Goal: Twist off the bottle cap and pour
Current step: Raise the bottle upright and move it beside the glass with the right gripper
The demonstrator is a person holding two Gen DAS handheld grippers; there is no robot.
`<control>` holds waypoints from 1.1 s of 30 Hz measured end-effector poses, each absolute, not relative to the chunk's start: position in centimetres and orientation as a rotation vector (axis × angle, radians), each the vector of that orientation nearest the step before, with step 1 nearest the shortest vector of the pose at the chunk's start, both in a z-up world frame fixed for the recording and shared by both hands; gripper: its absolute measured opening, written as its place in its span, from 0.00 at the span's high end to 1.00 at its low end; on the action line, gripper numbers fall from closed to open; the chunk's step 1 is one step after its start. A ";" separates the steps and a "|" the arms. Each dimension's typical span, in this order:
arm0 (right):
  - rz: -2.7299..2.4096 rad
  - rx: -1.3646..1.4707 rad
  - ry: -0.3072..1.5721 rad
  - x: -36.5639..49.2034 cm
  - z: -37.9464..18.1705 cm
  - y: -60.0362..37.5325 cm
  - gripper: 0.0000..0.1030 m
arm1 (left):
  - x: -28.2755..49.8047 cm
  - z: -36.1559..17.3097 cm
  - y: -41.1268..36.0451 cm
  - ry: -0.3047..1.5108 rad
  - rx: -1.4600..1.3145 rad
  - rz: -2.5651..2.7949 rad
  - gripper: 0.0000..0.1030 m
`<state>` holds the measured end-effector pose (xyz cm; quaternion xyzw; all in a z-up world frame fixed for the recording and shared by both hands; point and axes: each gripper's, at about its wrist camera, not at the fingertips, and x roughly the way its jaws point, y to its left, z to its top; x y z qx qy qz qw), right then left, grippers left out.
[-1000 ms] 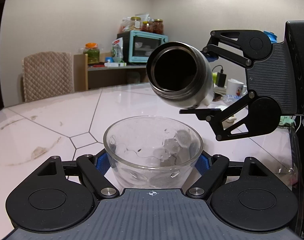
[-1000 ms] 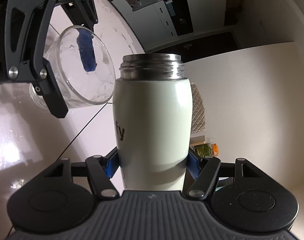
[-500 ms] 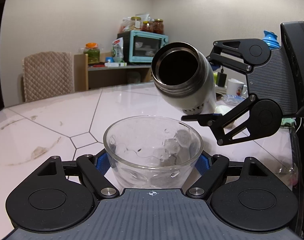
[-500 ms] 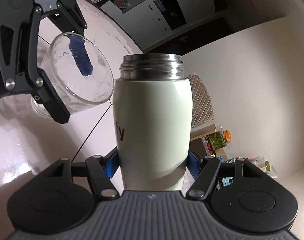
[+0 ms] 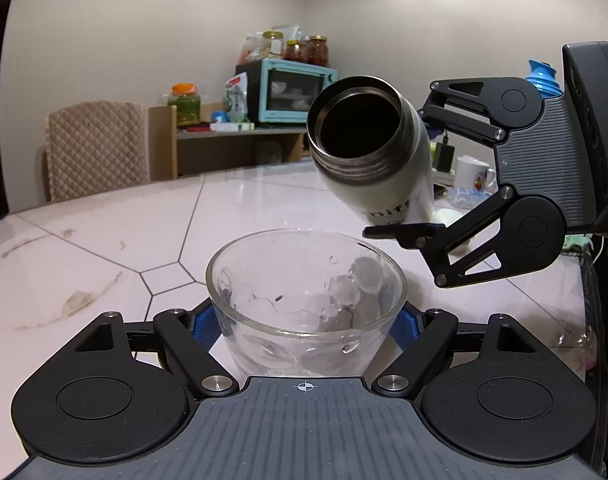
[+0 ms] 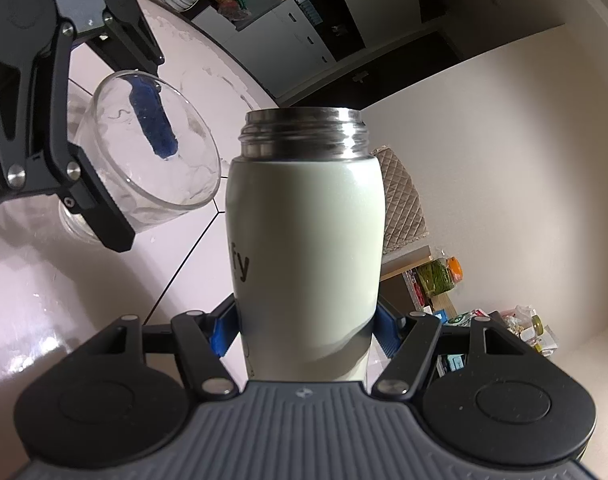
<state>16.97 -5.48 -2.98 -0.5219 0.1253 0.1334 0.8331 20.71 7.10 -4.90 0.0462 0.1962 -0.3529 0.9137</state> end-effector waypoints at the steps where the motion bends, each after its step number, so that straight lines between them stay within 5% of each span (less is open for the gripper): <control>1: 0.283 -1.104 0.267 17.5 -2.9 -5.1 0.32 | 20.7 -4.9 7.1 0.404 0.095 -0.727 0.17; 33: 0.305 -0.936 0.303 17.6 -2.8 -6.9 0.32 | 20.7 -5.1 7.4 0.405 0.088 -0.709 0.17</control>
